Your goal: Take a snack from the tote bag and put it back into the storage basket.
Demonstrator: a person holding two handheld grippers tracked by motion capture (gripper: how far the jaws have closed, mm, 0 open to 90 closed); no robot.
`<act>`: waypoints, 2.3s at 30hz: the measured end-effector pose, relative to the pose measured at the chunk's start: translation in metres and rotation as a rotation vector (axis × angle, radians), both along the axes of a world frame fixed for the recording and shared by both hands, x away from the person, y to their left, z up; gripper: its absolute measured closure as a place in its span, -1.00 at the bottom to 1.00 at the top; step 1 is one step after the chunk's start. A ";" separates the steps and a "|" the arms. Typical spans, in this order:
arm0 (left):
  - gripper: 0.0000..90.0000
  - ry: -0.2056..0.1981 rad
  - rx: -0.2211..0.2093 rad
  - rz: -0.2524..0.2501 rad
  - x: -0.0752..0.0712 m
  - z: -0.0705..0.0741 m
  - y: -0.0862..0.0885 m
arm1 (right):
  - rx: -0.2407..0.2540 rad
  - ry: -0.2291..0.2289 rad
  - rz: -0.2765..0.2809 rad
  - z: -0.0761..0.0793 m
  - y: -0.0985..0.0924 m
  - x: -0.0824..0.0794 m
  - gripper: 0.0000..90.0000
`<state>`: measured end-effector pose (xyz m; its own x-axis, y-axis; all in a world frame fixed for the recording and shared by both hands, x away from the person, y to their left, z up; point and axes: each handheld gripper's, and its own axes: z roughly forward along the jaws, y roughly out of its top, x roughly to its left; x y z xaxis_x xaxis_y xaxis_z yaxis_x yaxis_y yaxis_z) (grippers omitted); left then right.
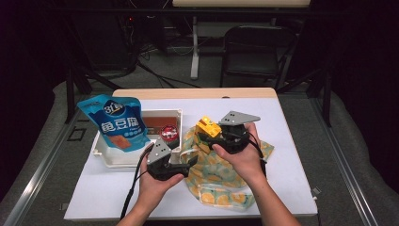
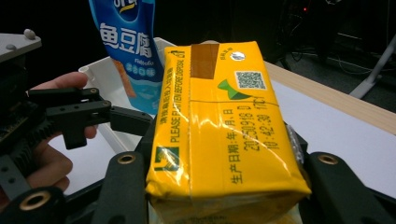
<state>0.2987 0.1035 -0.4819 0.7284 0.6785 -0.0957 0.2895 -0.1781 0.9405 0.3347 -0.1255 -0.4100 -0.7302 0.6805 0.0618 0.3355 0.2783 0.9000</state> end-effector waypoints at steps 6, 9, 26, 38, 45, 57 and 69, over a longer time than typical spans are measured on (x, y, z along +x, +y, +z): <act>-0.75 -0.017 0.021 0.003 0.001 0.001 -0.008 | -0.014 0.007 0.021 0.000 0.013 -0.006 0.14; -0.77 -0.019 0.030 0.000 0.001 0.000 -0.012 | -0.022 0.005 0.026 -0.002 0.019 -0.007 0.14; -0.57 -0.104 0.051 0.053 0.001 0.002 -0.021 | -0.038 0.042 0.060 -0.015 0.045 -0.016 0.14; -0.36 -0.080 0.071 0.093 0.000 -0.001 -0.014 | 0.035 0.036 0.078 -0.014 0.039 -0.018 -0.42; -0.36 -0.058 0.064 0.148 0.004 -0.003 0.000 | 0.095 -0.003 0.063 -0.007 0.017 -0.028 -0.65; -0.36 -0.041 0.050 0.223 0.007 -0.010 0.028 | 0.116 -0.020 -0.029 -0.022 -0.028 -0.035 -0.66; -0.36 -0.036 0.034 0.296 0.007 -0.014 0.060 | 0.102 -0.017 -0.151 -0.060 -0.074 -0.051 -0.66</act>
